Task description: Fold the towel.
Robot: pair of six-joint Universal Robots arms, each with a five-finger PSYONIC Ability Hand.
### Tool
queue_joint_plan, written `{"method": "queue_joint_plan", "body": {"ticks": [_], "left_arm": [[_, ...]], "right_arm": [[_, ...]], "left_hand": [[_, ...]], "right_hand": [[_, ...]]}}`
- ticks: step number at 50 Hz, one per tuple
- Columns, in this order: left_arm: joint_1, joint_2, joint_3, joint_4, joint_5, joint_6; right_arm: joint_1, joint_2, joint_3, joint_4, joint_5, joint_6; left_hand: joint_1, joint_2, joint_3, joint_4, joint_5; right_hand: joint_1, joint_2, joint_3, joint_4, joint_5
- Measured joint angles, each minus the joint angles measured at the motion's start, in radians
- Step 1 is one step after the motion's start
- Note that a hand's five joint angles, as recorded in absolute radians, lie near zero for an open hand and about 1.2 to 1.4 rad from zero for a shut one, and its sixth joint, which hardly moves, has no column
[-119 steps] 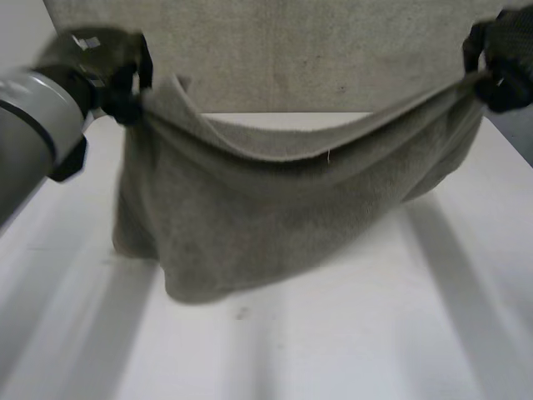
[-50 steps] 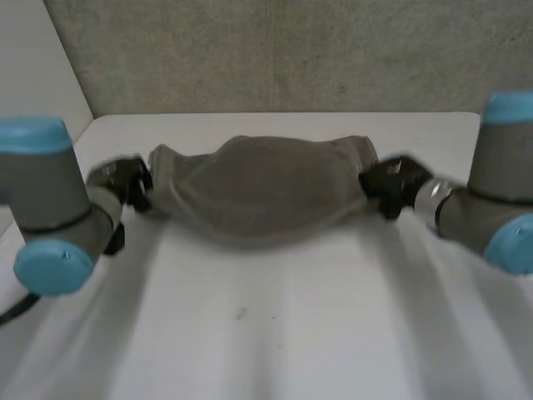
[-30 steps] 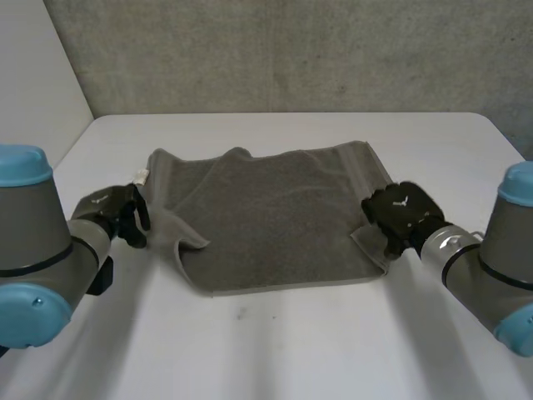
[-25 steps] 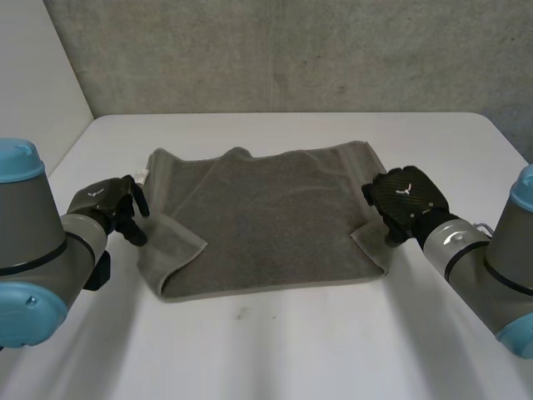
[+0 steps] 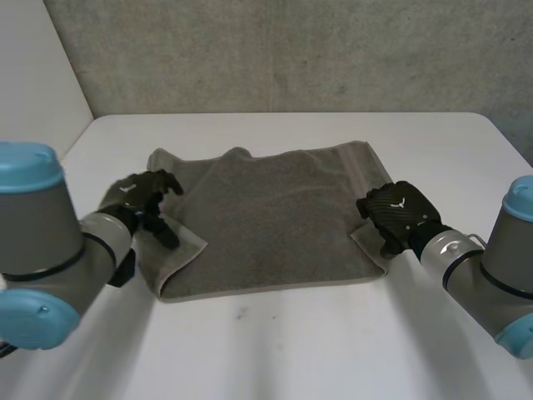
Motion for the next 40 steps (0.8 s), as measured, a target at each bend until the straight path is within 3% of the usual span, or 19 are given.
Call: {"method": "queue_joint_plan", "body": {"ticks": [20,33,40], "left_arm": [[-0.057,-0.183,0.005,0.161,-0.014,0.103],[-0.057,-0.228,0.004,0.221,-0.118,0.148],[-0.052,-0.24,-0.004,0.268,-0.202,0.234]], "right_arm": [[0.002,0.073,-0.019,-0.001,-0.003,-0.009],[0.024,0.108,-0.028,-0.017,-0.004,-0.01],[0.035,0.129,-0.035,-0.019,-0.001,-0.018]], "left_hand": [[-0.03,-0.031,-0.031,-0.029,-0.029],[-0.039,-0.038,-0.037,-0.037,-0.037],[-0.044,-0.042,-0.043,-0.041,-0.042]], "right_hand": [[-0.051,-0.076,-0.058,-0.047,-0.048],[-0.088,-0.095,-0.102,-0.088,-0.093],[-0.088,-0.095,-0.102,-0.088,-0.093]]}}
